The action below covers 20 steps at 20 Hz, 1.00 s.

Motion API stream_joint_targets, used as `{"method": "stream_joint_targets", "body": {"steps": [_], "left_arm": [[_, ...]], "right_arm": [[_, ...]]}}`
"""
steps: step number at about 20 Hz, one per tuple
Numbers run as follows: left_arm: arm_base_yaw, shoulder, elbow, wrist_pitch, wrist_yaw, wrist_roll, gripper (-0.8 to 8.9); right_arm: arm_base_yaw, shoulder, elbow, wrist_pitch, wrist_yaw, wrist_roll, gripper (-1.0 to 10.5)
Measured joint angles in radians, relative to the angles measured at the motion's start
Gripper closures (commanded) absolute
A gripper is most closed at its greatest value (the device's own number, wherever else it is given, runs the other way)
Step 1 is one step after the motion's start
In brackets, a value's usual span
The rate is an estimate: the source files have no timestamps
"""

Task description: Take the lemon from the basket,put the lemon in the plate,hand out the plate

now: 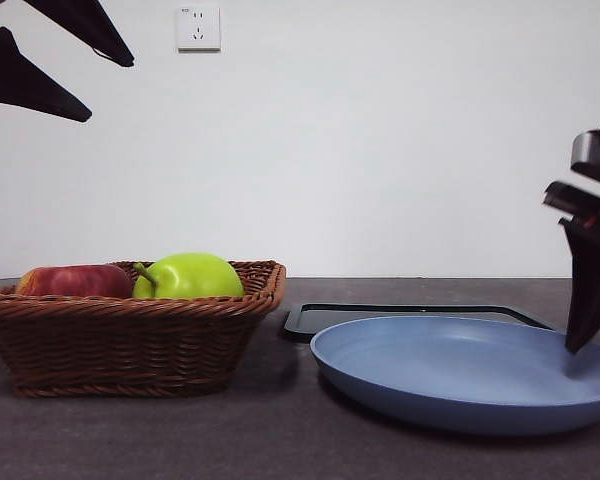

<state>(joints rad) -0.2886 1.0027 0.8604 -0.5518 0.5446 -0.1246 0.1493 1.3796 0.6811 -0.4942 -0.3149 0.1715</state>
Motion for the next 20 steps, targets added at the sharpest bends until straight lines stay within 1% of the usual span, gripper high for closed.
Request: {"method": "stream_joint_targets", "body": {"steps": [3,5,7,10,11,12,16,18,20], "left_arm": [[-0.001,0.0,0.0,0.0,0.0,0.0,4.85],[-0.001,0.0,0.0,0.0,0.0,0.0,4.85],[-0.001,0.0,0.0,0.0,0.0,0.0,4.85],[-0.001,0.0,0.0,0.0,0.001,-0.001,4.84],[-0.001,0.0,0.0,0.0,0.001,-0.01,4.54],[-0.001,0.0,0.0,0.0,0.002,-0.03,4.29],[-0.002,0.023,0.011,0.014,0.0,-0.087,4.23],[-0.007,0.081,0.06,0.01,-0.034,-0.092,4.23],[-0.023,0.153,0.126,-0.014,-0.109,-0.086,4.23]], "right_arm": [[0.008,0.035,0.0,0.009,0.0,0.013,8.5],[0.008,0.035,0.0,0.01,0.0,0.017,9.0],[0.008,0.035,0.0,0.011,-0.002,0.035,9.4],[0.008,0.028,0.002,0.014,-0.008,0.054,9.4],[0.008,0.022,0.002,0.009,-0.008,0.057,9.4],[0.008,0.008,0.002,-0.006,-0.008,0.058,9.4],[0.007,-0.092,0.002,-0.103,0.002,0.059,9.4],[0.008,-0.156,0.002,-0.142,0.002,0.055,9.4],[0.008,-0.221,0.002,-0.175,0.002,0.051,9.4]]}}
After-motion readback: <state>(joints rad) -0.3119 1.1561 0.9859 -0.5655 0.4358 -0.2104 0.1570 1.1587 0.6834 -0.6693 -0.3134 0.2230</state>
